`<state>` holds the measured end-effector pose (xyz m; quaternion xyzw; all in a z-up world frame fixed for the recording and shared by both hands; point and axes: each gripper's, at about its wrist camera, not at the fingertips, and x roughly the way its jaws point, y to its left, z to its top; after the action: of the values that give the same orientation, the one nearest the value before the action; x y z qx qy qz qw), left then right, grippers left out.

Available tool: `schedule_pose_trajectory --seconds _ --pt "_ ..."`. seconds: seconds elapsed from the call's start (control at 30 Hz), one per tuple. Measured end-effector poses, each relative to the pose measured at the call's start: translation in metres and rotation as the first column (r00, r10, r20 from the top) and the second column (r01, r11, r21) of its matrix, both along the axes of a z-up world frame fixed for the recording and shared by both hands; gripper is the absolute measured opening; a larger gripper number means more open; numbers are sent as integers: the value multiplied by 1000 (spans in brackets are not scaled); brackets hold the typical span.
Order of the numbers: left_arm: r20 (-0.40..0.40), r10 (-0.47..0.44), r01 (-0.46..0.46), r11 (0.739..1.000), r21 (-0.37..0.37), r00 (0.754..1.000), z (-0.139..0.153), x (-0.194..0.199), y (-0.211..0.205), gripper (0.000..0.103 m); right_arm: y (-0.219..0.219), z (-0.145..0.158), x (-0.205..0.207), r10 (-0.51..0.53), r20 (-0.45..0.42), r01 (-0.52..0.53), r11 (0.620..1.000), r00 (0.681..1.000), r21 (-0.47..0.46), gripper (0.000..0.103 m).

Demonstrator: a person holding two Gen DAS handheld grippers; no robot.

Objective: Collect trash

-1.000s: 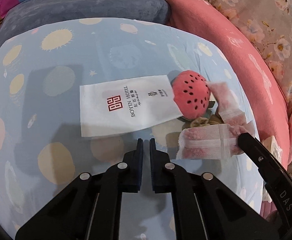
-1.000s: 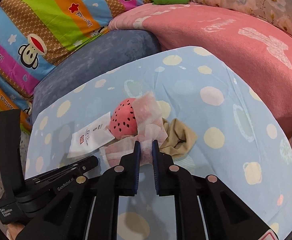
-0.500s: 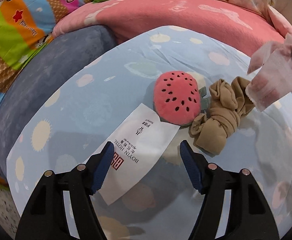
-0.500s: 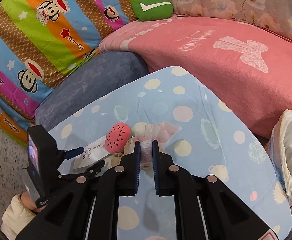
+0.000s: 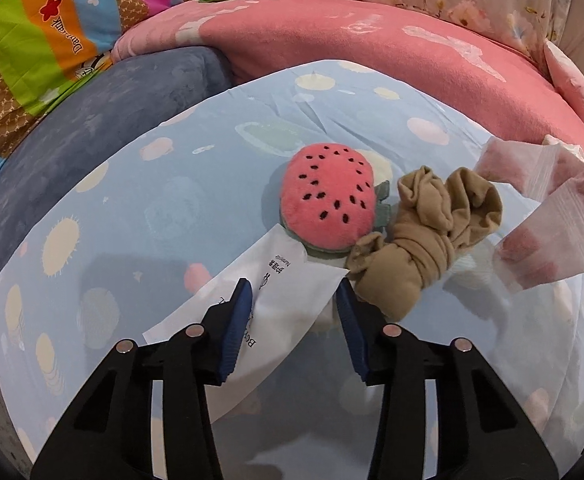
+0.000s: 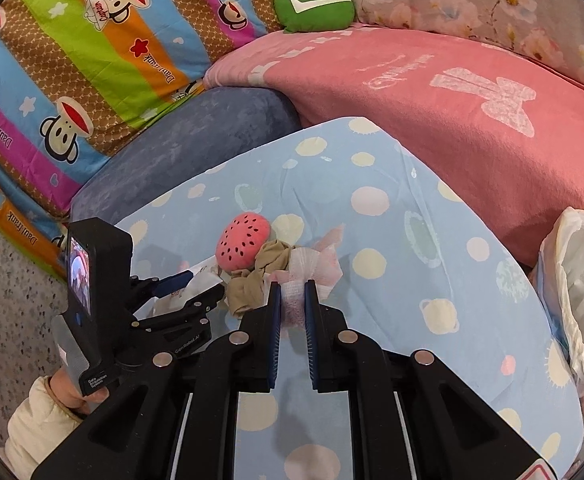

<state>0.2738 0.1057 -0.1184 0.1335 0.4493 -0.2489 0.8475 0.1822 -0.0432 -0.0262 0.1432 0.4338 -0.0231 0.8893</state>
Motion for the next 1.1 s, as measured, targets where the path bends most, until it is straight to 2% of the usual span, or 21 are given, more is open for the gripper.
schedule_pose_trajectory --seconds 0.1,0.13,0.17,0.27,0.53,0.67,0.87,1.1 --pt "-7 13 -13 1000 -20 1000 4 -14 1 33 2 2 -8 2 2 -2 1000 1000 -5 11" --pt "-13 20 -21 999 -33 1000 6 -16 2 25 2 3 -10 0 4 0 1000 1000 -4 11" --pt "-24 28 -30 998 -51 999 9 -19 4 22 1 4 -13 -1 6 2 1000 1000 -3 11" --pt "-55 49 -55 992 -113 997 18 -27 11 19 -1 7 -21 -4 13 4 1000 1000 -2 11" --pt "-106 107 -128 966 -222 989 44 -51 26 15 -12 16 -35 -15 33 15 1000 999 12 11" --pt "-100 109 -131 958 -254 989 63 -63 19 15 -19 24 -43 -22 55 21 1000 998 18 11" --pt "-105 90 -118 946 -301 990 92 -76 -7 15 -33 38 -55 -43 91 41 999 995 26 11" --pt "-87 30 -57 945 -323 996 117 -98 -65 15 -62 49 -77 -86 120 83 996 989 31 11"
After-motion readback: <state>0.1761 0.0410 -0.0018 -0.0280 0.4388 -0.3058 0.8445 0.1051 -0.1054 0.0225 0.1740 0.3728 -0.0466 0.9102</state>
